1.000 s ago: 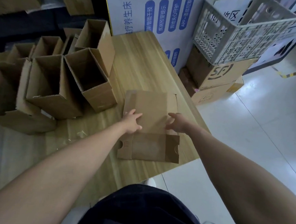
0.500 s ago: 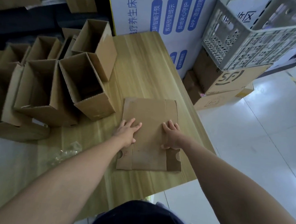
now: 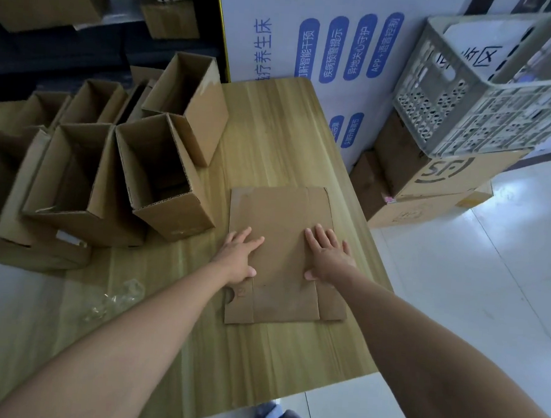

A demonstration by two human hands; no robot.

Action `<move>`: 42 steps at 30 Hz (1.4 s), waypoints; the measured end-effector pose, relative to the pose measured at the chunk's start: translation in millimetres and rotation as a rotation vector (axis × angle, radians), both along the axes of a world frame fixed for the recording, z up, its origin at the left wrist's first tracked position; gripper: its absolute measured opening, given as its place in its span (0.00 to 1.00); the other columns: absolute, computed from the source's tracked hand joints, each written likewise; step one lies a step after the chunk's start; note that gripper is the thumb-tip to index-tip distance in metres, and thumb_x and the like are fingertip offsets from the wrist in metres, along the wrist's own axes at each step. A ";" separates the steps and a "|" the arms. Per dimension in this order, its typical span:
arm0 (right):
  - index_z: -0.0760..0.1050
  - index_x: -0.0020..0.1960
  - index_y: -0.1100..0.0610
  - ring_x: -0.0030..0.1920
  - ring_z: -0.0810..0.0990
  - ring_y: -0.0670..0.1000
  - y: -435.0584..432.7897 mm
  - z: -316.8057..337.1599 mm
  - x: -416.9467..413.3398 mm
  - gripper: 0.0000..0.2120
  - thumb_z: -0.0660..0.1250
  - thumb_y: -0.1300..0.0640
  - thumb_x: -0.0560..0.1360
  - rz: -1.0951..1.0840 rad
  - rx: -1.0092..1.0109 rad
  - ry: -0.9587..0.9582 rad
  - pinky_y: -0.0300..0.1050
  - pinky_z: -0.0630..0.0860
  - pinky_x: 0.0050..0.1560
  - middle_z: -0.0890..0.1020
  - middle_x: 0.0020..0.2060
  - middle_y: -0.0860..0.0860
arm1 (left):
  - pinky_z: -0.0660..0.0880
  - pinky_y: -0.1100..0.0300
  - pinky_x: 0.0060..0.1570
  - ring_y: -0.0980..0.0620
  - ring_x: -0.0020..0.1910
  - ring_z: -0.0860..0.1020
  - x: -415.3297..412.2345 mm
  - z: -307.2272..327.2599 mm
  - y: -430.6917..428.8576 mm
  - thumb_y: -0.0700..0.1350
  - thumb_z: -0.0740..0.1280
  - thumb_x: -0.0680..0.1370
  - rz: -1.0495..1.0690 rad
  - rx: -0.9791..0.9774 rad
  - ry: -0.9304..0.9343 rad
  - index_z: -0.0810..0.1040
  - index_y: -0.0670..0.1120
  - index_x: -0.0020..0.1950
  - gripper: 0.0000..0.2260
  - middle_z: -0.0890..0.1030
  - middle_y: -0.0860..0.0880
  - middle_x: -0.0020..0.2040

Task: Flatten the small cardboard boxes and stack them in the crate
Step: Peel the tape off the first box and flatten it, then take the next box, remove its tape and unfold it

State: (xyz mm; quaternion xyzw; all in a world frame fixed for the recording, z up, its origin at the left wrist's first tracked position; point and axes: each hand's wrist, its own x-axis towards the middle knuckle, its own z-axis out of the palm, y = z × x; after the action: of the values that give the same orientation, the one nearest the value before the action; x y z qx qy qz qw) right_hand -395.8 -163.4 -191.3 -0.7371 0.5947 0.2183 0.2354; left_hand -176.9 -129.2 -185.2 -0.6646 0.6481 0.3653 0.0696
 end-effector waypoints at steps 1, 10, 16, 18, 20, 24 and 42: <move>0.34 0.77 0.49 0.76 0.37 0.54 1.4 -0.7 -0.1 0.49 0.69 0.49 0.74 0.008 -0.034 -0.002 0.57 0.40 0.74 0.36 0.76 0.48 | 0.48 0.51 0.73 0.49 0.76 0.40 1.1 -1.9 6.0 0.46 0.72 0.72 -0.006 0.009 -0.007 0.51 0.59 0.77 0.41 0.41 0.55 0.78; 0.31 0.75 0.61 0.75 0.34 0.57 16.6 -9.5 2.5 0.58 0.74 0.46 0.69 0.149 0.085 -0.037 0.50 0.42 0.74 0.31 0.74 0.58 | 0.40 0.49 0.73 0.49 0.76 0.38 -3.7 -11.6 16.5 0.52 0.75 0.68 -0.151 -0.005 -0.218 0.42 0.59 0.77 0.49 0.36 0.52 0.77; 0.31 0.75 0.62 0.76 0.36 0.56 -9.4 1.0 9.1 0.56 0.73 0.50 0.71 0.183 0.031 0.055 0.51 0.44 0.75 0.33 0.75 0.57 | 0.41 0.50 0.73 0.49 0.77 0.40 -12.1 -10.8 -0.5 0.52 0.74 0.69 -0.091 -0.045 -0.271 0.42 0.59 0.77 0.49 0.37 0.52 0.77; 0.32 0.76 0.62 0.76 0.38 0.56 -10.8 7.2 11.8 0.53 0.72 0.51 0.73 0.172 0.001 0.089 0.52 0.43 0.76 0.36 0.76 0.56 | 0.41 0.51 0.73 0.49 0.77 0.43 -15.3 -8.7 0.4 0.52 0.73 0.71 -0.058 -0.091 -0.292 0.44 0.56 0.78 0.46 0.41 0.51 0.78; 0.37 0.77 0.63 0.77 0.41 0.57 -3.7 13.2 13.4 0.45 0.67 0.54 0.76 0.160 -0.063 0.126 0.54 0.43 0.76 0.41 0.77 0.57 | 0.42 0.52 0.74 0.49 0.77 0.47 -18.4 -6.3 6.4 0.52 0.70 0.74 0.006 -0.147 -0.287 0.49 0.53 0.78 0.40 0.48 0.50 0.79; 0.49 0.76 0.63 0.75 0.51 0.59 18.8 25.4 21.0 0.32 0.62 0.60 0.78 0.170 -0.280 0.150 0.56 0.46 0.75 0.57 0.74 0.58 | 0.45 0.53 0.74 0.49 0.76 0.54 -24.6 8.0 20.5 0.45 0.67 0.77 0.070 -0.289 -0.189 0.59 0.47 0.76 0.30 0.56 0.47 0.77; 0.67 0.71 0.45 0.75 0.38 0.61 -8.6 122.7 229.5 0.23 0.65 0.55 0.77 0.415 -0.468 -0.235 0.62 0.46 0.73 0.46 0.77 0.52 | 0.65 0.56 0.67 0.49 0.66 0.68 116.7 129.2 83.1 0.40 0.65 0.77 0.527 -0.847 -0.012 0.73 0.44 0.65 0.16 0.72 0.47 0.65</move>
State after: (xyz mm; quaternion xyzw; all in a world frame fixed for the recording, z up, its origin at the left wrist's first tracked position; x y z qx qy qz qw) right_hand -166.3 -172.0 -68.6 -0.8967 0.4346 0.0327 0.0771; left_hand -60.2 -46.1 -56.0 -0.7779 0.5491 0.0713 -0.2971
